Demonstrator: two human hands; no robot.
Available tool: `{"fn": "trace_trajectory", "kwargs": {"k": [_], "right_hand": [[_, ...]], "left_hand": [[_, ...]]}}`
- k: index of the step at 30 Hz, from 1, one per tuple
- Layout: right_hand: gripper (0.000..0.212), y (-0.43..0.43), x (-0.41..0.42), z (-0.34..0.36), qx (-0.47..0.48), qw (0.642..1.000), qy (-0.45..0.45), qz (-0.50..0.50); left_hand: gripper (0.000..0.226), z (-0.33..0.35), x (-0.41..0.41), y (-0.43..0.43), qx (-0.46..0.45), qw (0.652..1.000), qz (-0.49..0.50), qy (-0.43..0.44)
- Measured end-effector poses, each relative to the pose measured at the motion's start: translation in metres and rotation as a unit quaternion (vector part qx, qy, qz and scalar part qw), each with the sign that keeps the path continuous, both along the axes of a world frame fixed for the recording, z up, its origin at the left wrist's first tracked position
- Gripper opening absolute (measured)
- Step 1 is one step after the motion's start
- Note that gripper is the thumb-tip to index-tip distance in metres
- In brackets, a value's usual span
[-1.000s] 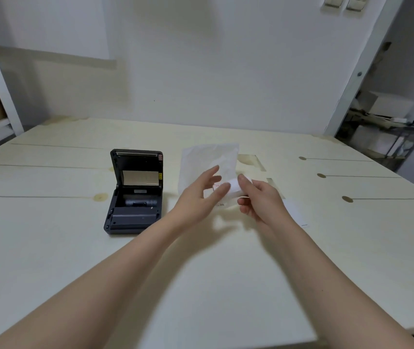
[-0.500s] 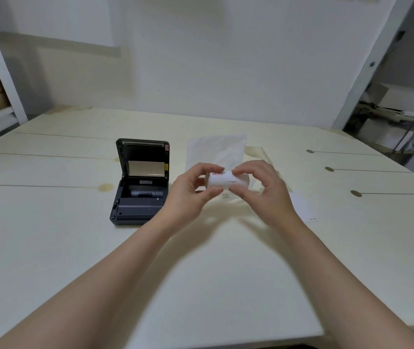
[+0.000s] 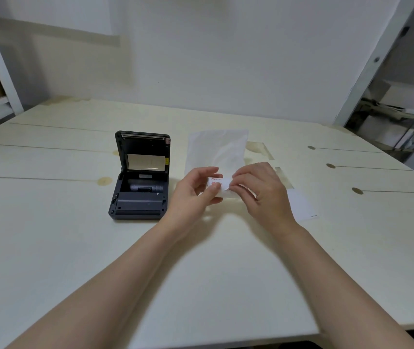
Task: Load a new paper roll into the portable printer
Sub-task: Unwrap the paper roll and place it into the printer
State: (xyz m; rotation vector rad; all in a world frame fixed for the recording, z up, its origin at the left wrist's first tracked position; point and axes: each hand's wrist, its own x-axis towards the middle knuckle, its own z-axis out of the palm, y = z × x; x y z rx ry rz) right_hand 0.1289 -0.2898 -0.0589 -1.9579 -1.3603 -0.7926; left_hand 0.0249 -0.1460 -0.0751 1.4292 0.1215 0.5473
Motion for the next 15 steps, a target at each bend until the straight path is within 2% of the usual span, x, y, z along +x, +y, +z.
{"fn": "trace_trajectory", "kwargs": {"k": [1,2,3,5,6,7,10,15], "right_hand": [[0.014,0.001,-0.002,0.001,-0.007,1.0,0.027,-0.003],[0.014,0.003,-0.005,0.005,0.004,0.995,0.097,-0.011],[0.015,0.005,-0.008,0.009,0.043,0.978,0.205,-0.017],[0.014,0.009,-0.008,0.017,0.166,0.905,0.389,-0.035],[0.012,0.011,-0.004,0.021,0.212,0.878,0.424,-0.064],[0.011,0.012,0.0,0.023,0.233,0.866,0.431,-0.099],[0.012,0.02,0.008,0.022,0.208,0.88,0.39,-0.175],[0.007,0.036,0.021,-0.001,0.076,0.956,0.234,-0.158]], "left_hand": [[0.029,-0.001,0.0,0.0,0.002,1.0,-0.001,0.002],[0.031,-0.002,0.0,0.0,0.005,1.0,-0.002,0.005],[0.032,-0.003,0.0,0.001,0.01,1.0,-0.001,0.008],[0.033,-0.004,0.0,0.002,0.017,1.0,0.001,0.011],[0.034,-0.004,0.0,0.003,0.019,1.0,0.006,0.01],[0.034,-0.003,-0.001,0.004,0.022,1.0,0.014,0.008],[0.036,-0.003,-0.001,0.005,0.03,0.998,0.058,-0.009],[0.036,-0.002,-0.002,0.008,0.02,0.991,0.127,-0.046]]}}
